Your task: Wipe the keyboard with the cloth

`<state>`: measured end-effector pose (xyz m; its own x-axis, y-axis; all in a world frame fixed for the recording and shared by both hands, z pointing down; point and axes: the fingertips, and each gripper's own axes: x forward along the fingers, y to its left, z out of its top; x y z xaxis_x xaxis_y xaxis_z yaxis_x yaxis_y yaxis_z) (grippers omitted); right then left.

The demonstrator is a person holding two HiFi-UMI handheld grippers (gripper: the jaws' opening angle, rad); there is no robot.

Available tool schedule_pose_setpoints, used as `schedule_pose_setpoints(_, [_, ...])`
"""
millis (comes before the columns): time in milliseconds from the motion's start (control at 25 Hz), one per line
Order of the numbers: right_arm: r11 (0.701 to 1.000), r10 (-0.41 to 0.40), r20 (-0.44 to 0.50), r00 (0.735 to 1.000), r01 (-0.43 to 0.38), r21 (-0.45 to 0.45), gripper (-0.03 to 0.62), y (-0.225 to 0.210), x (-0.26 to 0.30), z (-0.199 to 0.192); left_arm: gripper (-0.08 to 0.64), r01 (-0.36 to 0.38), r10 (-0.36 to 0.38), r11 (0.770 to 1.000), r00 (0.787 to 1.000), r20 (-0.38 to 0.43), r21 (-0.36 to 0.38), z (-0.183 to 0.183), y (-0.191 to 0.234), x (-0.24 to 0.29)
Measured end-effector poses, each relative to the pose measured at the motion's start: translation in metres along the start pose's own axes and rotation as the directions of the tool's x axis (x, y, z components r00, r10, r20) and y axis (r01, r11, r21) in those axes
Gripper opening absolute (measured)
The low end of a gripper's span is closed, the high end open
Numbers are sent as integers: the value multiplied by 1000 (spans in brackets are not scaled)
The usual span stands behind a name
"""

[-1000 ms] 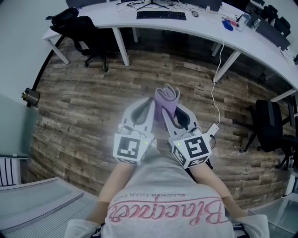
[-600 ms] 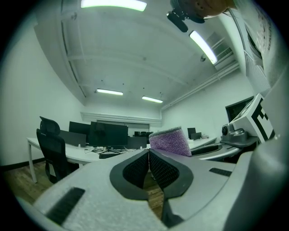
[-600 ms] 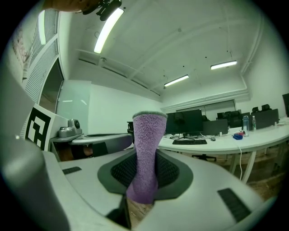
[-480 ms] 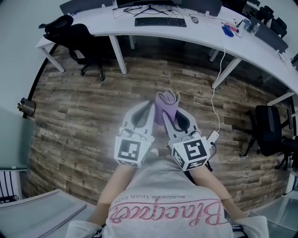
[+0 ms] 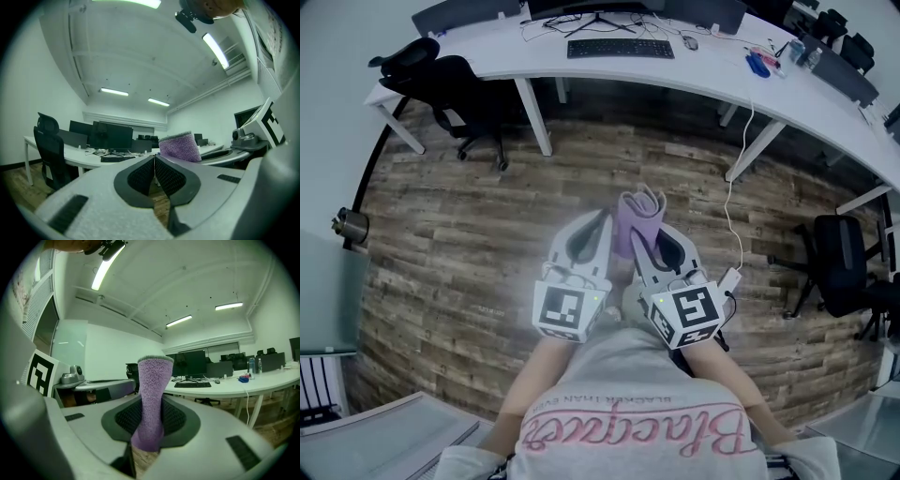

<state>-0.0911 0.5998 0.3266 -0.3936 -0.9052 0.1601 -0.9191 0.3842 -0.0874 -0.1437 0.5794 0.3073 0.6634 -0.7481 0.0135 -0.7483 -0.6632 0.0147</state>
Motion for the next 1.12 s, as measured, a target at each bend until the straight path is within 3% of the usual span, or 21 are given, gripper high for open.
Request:
schedule_pose_setpoints(480, [1000, 5, 11, 1000, -5, 28, 84, -46, 40, 2, 5, -19, 19, 1000, 1000, -9, -8, -8, 20, 54])
schedule_pose_setpoints(1120, [996, 84, 2, 996, -84, 27, 84, -152, 144, 27, 5, -57, 57, 998, 998, -1, -6, 1, 60, 196])
